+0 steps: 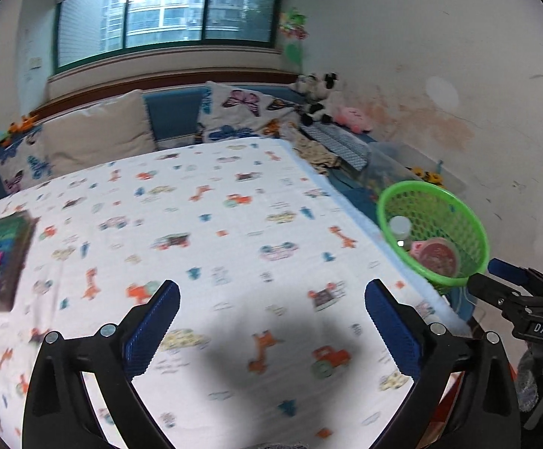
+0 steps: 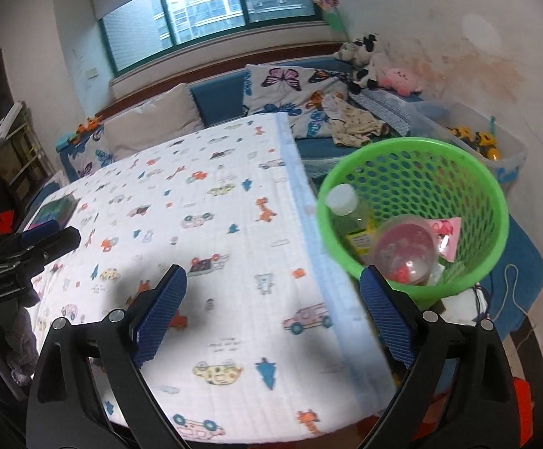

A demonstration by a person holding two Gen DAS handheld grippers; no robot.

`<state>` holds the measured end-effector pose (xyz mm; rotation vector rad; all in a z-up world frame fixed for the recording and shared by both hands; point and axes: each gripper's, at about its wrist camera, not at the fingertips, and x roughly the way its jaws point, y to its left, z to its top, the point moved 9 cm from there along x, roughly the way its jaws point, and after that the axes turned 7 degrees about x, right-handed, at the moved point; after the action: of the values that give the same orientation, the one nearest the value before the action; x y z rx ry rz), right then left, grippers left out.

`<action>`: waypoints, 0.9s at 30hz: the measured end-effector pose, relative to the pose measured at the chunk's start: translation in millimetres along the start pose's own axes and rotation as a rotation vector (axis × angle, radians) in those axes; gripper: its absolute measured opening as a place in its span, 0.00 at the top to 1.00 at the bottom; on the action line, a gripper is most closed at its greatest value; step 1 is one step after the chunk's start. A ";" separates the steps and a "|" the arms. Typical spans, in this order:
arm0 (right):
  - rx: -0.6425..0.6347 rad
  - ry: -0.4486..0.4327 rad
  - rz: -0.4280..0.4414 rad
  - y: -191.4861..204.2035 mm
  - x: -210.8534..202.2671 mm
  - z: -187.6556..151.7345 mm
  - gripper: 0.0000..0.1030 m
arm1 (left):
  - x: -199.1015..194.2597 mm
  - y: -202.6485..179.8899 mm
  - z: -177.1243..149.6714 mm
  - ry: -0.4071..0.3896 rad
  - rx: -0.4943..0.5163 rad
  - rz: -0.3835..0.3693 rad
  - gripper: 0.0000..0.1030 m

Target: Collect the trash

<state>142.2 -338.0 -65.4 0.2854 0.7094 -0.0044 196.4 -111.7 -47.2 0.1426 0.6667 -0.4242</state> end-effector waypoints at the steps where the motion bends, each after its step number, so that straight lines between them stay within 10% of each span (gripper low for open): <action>1: -0.007 0.004 0.005 5.3 1.5 -1.5 0.09 | -3.0 7.0 -3.2 0.000 -0.011 0.014 0.07; 27: -0.094 0.010 0.050 65.2 8.9 -21.6 0.04 | -41.0 61.4 -45.2 -0.002 -0.072 0.235 0.07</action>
<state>141.7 -268.9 -69.9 0.2133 0.7101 0.0773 167.9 -30.6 -57.2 0.1501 0.6535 -0.1740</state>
